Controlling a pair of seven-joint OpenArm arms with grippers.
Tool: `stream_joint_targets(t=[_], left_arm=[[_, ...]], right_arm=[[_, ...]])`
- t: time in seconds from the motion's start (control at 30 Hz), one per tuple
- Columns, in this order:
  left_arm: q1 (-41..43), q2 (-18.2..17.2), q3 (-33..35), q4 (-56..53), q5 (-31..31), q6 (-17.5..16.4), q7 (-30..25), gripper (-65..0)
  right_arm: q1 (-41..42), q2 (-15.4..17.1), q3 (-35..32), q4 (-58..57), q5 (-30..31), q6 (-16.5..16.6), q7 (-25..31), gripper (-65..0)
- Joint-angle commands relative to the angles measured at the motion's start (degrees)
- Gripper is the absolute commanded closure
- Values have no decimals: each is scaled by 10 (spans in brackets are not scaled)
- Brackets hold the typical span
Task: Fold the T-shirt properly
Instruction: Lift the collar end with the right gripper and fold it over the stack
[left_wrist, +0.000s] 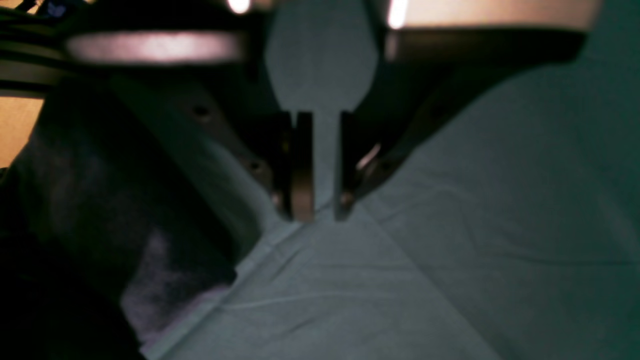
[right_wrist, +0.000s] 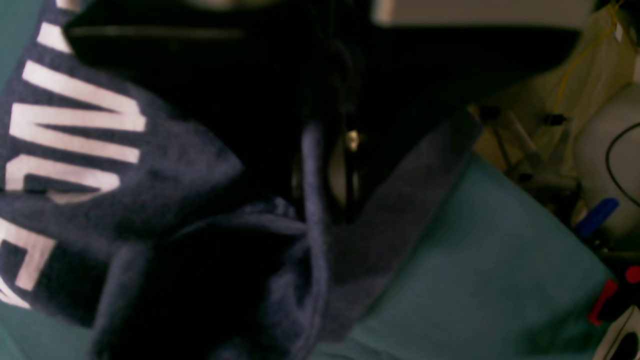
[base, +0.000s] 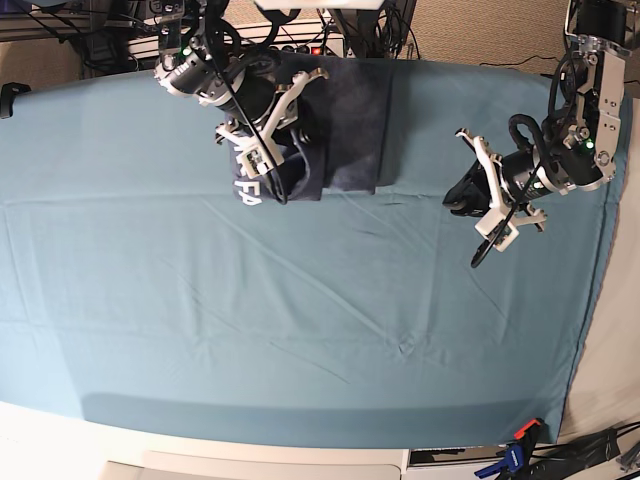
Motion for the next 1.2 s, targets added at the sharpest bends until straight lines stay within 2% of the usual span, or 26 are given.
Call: stream_joint_targets(t=[0.0,0.1,0.13,0.23,0.3,0.57,0.7,0.87,0.97,1.03,1.17], left_arm=[[-8,-8,-5,10,-10,-2,-10,-63],[-8,-8,-5,10,-10,-2,-10,-62],[-8,-8,-5,10,-10,-2,-10,-62],[-8,-8,-5,10,-10,-2,-10,-62],[-8,-8,-5,10,-10,-2,-9,-62],[-8,-8,-5,10,-10,-2,-9,-62],[-8,-9,-5,10,-10,-2,-10,-62],[-8,-20,-5,10,-10,-2,-10,-63],[-8,-32,-5,10,-10,-2,-9,-65],[-8,-37,-5,10,-10,-2,-9,-65],[-8,-40,-5,10,-19,-2,-9,-65]], right_arm=[[1,-2,-6,9,14,4,17,0],[1,-2,-16,9,14,4,16,0],[1,-2,-20,9,14,4,16,-21],[1,-2,-30,10,14,6,17,-156],[1,-2,-36,10,14,6,17,-190],[1,-2,-66,23,16,7,16,-190],[1,-2,-96,57,34,22,14,-190],[1,-2,-112,111,31,21,14,-190],[1,-1,-111,141,-8,21,13,-190],[1,-1,-111,153,-63,20,12,-189],[1,5,-111,153,-182,-15,10,-189]])
